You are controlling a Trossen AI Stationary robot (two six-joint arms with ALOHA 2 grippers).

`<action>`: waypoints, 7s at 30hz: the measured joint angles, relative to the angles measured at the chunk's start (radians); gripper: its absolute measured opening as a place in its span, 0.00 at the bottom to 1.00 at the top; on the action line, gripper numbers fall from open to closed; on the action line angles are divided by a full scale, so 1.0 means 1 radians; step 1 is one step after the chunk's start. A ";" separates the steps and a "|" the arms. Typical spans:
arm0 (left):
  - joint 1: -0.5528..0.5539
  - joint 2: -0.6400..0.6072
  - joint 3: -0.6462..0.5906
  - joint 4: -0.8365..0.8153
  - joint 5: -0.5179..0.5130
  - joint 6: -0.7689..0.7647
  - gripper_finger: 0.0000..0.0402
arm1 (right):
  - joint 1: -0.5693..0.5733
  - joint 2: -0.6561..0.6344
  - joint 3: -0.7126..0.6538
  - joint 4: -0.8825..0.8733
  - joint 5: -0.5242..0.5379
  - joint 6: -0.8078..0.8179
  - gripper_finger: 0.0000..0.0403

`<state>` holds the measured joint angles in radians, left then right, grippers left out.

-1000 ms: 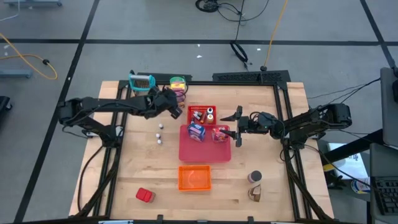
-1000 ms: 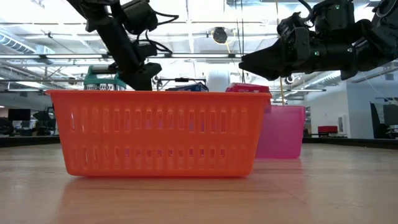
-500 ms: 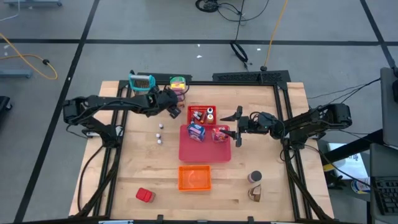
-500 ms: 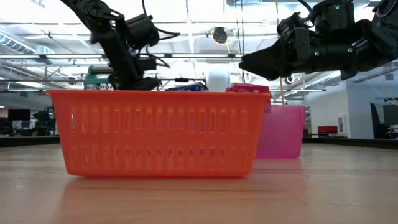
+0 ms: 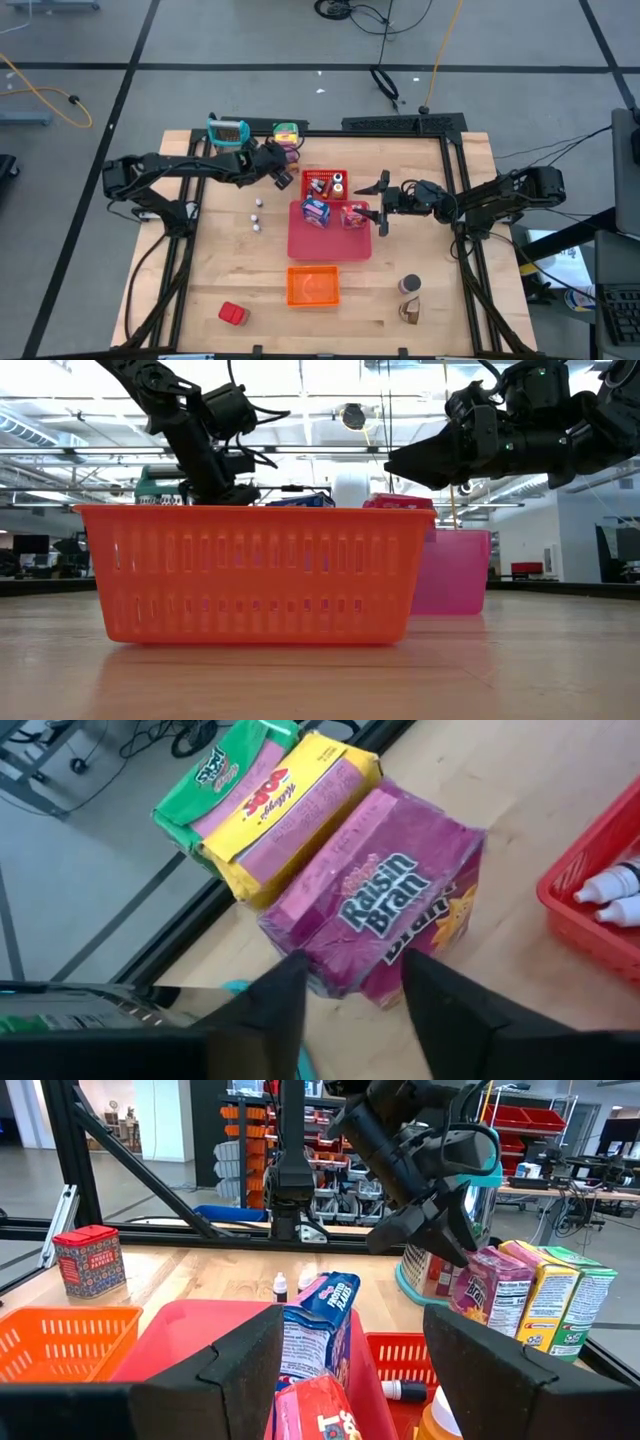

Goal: Pick & Place Kitchen Items
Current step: Put the violet cereal box into the pink bin, then put the yellow cereal box into the pink bin

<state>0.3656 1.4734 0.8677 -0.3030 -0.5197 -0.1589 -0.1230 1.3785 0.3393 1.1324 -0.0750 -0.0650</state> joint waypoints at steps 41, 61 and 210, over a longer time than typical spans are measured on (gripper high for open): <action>-0.168 -0.204 0.003 -0.087 -0.075 0.064 0.00 | 0.000 0.000 0.000 -0.005 0.000 0.000 0.58; -0.445 -0.354 0.003 -0.259 -0.059 0.053 0.00 | 0.000 0.000 0.000 -0.007 0.001 0.000 0.58; 0.109 -0.083 0.057 0.165 0.163 0.361 0.57 | 0.000 0.000 0.000 -0.028 0.001 0.001 0.58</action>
<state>0.4748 1.3905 0.9251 -0.1382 -0.3565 0.2020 -0.1226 1.3785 0.3393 1.1045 -0.0743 -0.0643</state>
